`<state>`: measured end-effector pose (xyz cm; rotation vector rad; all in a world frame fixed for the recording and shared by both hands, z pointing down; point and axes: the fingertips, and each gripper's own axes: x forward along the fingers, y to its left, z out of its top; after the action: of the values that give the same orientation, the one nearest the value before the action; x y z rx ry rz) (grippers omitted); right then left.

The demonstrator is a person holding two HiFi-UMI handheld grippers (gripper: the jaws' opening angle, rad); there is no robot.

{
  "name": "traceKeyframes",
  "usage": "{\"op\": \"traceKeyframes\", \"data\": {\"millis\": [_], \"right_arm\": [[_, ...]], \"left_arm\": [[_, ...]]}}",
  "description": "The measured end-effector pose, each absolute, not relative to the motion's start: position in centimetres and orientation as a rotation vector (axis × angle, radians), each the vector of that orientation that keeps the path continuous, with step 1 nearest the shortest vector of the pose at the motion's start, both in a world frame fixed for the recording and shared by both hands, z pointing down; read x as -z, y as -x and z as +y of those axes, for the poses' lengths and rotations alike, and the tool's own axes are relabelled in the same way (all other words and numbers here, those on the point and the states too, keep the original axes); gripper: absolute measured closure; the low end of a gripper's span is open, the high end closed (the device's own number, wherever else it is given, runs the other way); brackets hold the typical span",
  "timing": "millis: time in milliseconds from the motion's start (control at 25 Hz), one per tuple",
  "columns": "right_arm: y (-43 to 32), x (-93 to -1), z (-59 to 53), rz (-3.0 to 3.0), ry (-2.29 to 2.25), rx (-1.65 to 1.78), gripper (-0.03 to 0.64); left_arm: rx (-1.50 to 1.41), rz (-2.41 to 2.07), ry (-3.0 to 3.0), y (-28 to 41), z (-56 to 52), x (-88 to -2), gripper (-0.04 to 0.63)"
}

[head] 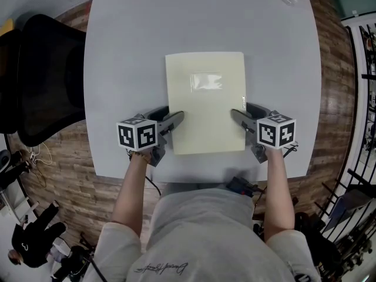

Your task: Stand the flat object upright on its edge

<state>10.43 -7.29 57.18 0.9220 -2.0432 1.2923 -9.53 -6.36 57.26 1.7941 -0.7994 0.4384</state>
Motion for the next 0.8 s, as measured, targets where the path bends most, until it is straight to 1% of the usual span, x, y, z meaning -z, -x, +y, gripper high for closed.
{"op": "traceKeyframes", "data": {"millis": [800], "right_arm": [[-10.25, -57.17, -7.74, -2.041, -0.93, -1.307, 0.38]], "left_arm": [[-0.458, -0.804, -1.789, 9.56, -6.75, -57.0, 0.341]]}}
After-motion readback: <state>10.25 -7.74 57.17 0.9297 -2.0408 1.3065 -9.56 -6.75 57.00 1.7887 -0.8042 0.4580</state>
